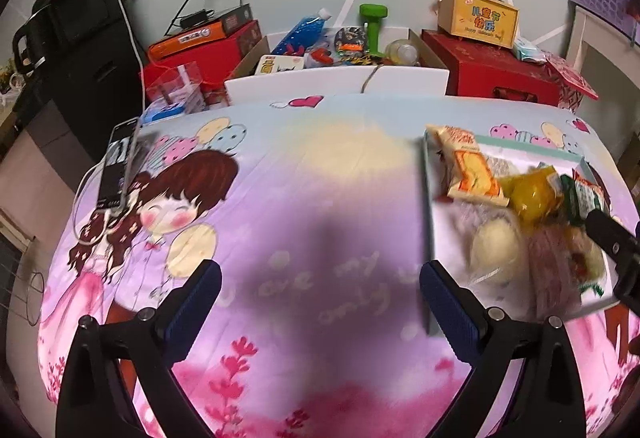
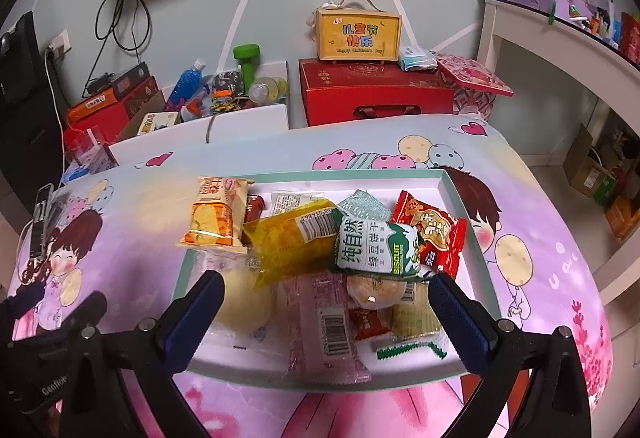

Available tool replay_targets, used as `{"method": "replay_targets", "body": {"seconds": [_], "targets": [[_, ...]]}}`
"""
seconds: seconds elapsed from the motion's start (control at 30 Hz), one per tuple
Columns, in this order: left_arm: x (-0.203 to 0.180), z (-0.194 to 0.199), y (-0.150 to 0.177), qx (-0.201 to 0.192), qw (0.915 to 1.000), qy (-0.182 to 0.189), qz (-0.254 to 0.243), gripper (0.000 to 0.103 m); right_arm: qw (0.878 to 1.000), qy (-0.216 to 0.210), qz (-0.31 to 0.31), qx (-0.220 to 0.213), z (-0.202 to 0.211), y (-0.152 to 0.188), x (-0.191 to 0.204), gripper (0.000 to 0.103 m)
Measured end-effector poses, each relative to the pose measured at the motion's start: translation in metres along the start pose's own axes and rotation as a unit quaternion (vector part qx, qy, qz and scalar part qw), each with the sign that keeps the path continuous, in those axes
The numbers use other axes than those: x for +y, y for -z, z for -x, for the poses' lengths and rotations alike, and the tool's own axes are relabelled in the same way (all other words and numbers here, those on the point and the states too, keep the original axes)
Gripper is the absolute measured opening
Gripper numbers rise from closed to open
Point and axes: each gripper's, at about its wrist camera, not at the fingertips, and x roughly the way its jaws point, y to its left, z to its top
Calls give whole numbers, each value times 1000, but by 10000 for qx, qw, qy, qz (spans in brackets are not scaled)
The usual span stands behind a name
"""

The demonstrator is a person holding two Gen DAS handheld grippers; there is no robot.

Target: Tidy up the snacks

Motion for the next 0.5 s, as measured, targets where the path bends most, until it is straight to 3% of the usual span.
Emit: {"method": "replay_targets", "body": {"seconds": [0.5], "targets": [[30,17,36,98,9996,-144,205,99,9996,-69,236,120,20,37,14,103]]}}
